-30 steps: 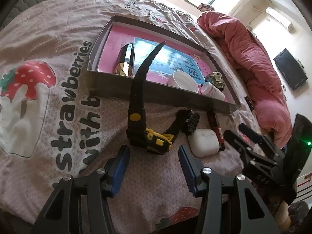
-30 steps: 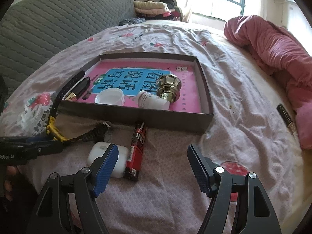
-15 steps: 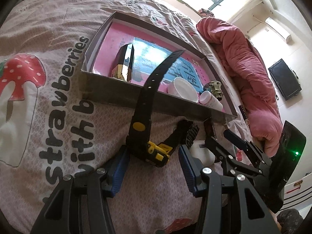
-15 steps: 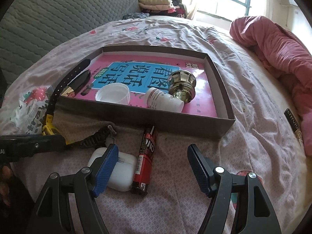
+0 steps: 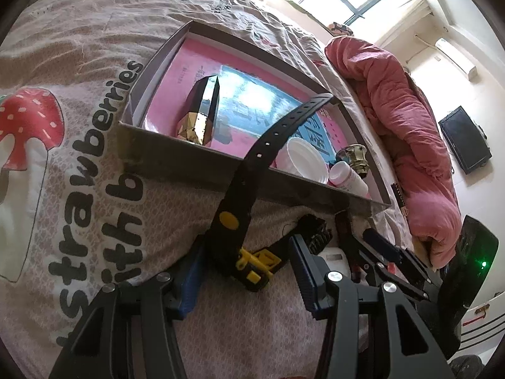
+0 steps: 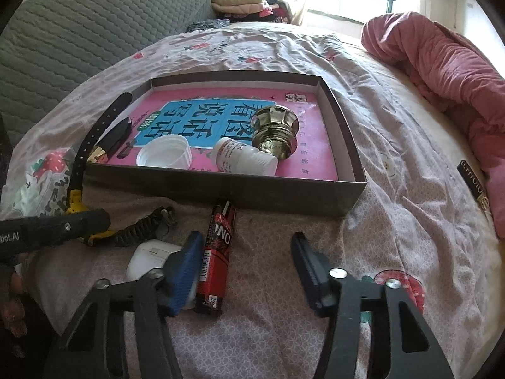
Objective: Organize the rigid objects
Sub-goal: 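Close the right tool on the red tube while the left moves toward the black watch strap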
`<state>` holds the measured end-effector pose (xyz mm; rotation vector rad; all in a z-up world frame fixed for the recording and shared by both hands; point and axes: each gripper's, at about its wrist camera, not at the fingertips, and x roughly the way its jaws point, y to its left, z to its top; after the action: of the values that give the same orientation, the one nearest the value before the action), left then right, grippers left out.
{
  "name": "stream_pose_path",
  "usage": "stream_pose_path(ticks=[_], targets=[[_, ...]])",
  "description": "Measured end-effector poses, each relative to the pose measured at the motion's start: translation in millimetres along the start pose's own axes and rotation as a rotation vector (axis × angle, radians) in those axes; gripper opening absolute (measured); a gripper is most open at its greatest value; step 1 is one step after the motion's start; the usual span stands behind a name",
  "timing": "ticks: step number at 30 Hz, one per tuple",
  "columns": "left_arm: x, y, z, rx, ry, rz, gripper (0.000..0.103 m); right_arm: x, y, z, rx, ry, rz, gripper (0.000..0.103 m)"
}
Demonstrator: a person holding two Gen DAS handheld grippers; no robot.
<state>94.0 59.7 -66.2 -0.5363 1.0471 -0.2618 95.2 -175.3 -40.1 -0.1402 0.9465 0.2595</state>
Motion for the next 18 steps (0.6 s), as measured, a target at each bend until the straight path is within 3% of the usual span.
stream_pose_path(ticks=[4, 6, 18], targets=[[0.7, 6.8, 3.5, -0.021, -0.001, 0.017, 0.036, 5.1, 0.9, -2.3, -0.014, 0.03, 0.005, 0.034], [0.6, 10.2, 5.3, -0.036, -0.001, 0.011, 0.035, 3.8, 3.3, -2.6, -0.033, 0.023, 0.009, 0.023], [-2.7, -8.4, 4.9, 0.057, -0.041, 0.083, 0.034, -4.4, -1.4, -2.0, -0.042, -0.009, 0.034, 0.019]])
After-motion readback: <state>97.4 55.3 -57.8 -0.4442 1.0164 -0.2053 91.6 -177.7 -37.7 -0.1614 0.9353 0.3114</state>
